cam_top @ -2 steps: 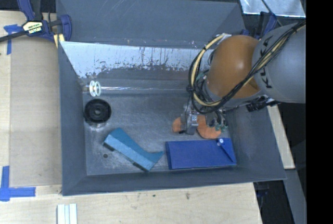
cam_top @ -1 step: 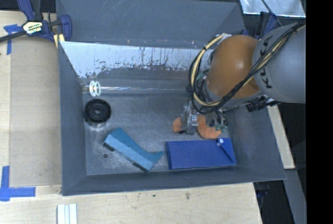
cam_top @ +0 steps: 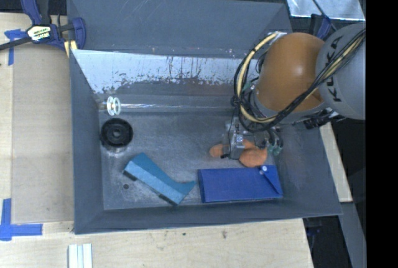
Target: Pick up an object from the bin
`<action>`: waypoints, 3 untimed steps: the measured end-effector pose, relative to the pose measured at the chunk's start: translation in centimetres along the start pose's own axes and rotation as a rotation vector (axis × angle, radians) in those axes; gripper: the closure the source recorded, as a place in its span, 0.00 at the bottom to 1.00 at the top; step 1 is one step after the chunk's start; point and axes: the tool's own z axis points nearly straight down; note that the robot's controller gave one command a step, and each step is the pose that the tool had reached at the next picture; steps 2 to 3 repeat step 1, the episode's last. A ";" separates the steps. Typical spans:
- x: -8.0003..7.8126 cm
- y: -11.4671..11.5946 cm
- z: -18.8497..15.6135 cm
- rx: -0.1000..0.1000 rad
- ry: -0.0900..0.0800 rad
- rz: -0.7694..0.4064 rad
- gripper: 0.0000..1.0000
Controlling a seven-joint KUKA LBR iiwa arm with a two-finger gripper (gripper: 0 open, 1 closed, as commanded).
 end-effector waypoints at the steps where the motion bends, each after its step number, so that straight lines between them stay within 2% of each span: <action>1: -0.5 -1.0 -11.7 0.000 -0.008 -0.077 1.00; 3: -0.5 -1.0 -11.7 0.000 -0.008 -0.077 1.00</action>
Offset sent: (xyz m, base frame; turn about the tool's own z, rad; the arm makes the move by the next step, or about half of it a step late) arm 0.0000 0.0000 0.0000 0.0000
